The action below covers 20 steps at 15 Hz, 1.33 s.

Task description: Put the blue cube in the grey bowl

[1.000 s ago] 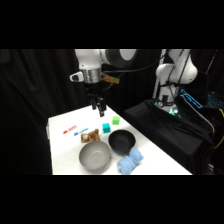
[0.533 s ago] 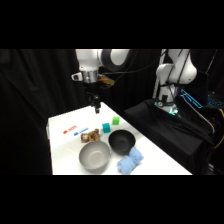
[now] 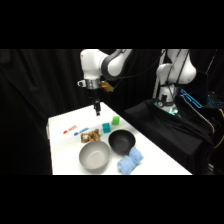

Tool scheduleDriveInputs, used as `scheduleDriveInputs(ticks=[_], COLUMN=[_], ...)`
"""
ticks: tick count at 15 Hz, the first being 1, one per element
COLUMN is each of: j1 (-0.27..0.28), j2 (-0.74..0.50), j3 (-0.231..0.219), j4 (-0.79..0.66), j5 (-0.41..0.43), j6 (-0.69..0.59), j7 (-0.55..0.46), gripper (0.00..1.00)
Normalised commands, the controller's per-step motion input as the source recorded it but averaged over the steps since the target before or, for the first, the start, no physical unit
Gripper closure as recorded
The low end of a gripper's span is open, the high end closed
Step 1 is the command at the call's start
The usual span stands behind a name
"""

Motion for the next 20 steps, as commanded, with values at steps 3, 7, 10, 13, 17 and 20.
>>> scheduleDriveInputs(ticks=[3, 7, 10, 13, 17, 20], j1=[-0.062, -0.054, -0.054, -0.062, -0.072, -0.080], j2=[0.18, 0.15, 0.08, 0.02, -0.06, -0.07], j3=[0.004, 0.011, 0.021, 0.038, 0.060, 0.077], j4=[-0.05, -0.03, -0.05, -0.10, -0.20, -0.23], j5=[0.160, 0.103, 0.083, 0.100, 0.130, 0.137], j6=[0.32, 0.25, 0.21, 0.21, 0.27, 0.30], j7=[-0.09, -0.07, -0.08, -0.10, -0.11, -0.12], gripper=[0.00, 0.00, 0.00, 0.00, 0.00, 0.00])
